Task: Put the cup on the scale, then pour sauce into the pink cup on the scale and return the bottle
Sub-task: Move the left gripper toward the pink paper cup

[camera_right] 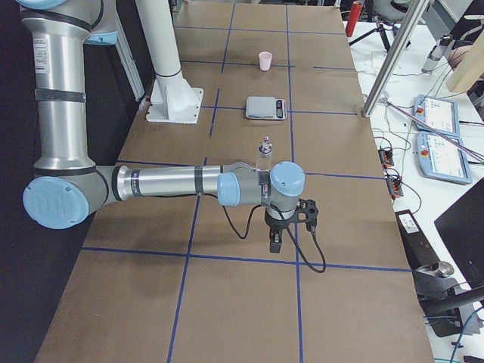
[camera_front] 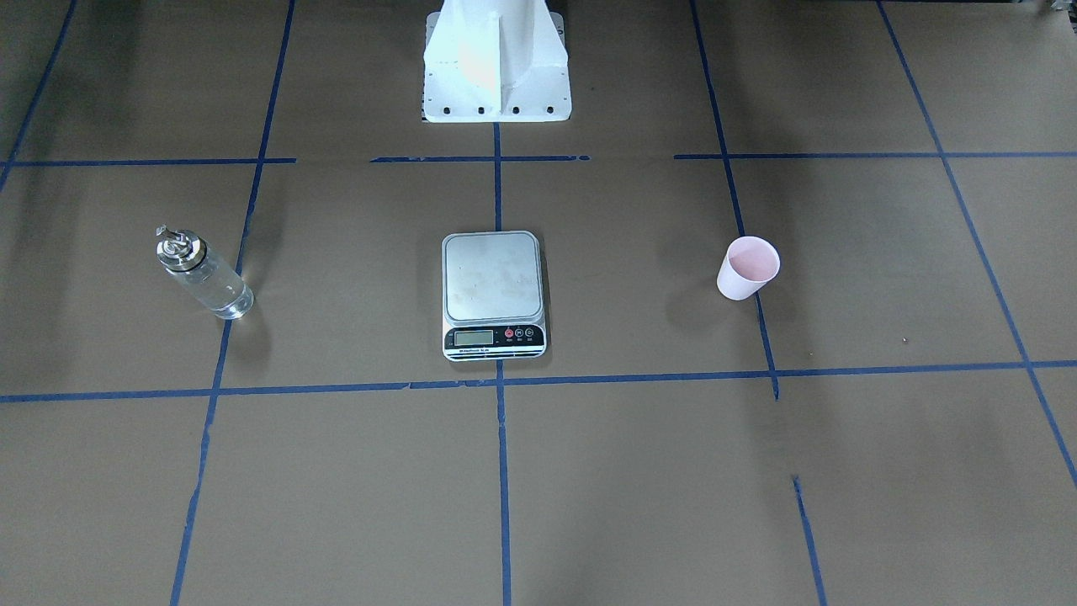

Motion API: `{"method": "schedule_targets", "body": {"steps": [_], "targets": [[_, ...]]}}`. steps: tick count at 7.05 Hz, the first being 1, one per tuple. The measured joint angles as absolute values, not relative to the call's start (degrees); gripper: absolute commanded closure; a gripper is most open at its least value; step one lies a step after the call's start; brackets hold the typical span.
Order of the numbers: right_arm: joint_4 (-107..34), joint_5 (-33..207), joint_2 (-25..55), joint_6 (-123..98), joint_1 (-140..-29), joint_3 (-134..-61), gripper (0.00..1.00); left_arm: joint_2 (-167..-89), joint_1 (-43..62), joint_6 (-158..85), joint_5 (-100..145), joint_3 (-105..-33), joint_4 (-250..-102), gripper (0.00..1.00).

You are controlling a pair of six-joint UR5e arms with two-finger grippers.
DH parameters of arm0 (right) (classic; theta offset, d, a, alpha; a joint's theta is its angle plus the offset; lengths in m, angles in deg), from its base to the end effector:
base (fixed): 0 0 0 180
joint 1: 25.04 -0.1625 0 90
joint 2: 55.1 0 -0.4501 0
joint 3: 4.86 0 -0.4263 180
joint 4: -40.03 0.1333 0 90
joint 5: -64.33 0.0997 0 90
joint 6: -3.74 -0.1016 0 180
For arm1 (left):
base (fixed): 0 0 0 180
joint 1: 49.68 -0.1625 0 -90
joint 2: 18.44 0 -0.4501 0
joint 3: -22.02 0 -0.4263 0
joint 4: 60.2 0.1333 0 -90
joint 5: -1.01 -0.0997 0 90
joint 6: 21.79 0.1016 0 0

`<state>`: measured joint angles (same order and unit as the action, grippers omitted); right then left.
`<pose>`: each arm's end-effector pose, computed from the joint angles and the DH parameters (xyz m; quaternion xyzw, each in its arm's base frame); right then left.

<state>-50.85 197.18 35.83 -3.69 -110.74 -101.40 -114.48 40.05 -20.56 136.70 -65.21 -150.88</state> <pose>0.0248 -0.5258 0.6369 0.0009 -0.3670 0.0103 0.9302 -0.0579 -0.5776 0.6497 0.0350 0.3877 0.0254 0.9208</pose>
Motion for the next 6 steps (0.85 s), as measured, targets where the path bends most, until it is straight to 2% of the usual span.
{"method": "schedule_targets", "body": {"steps": [6], "targets": [[-50.0, 198.4, 35.9, -4.7, -110.7, -102.6, 0.0, -115.5, 38.5, -21.1, 136.7, -70.3, -153.6, 0.0]]}}
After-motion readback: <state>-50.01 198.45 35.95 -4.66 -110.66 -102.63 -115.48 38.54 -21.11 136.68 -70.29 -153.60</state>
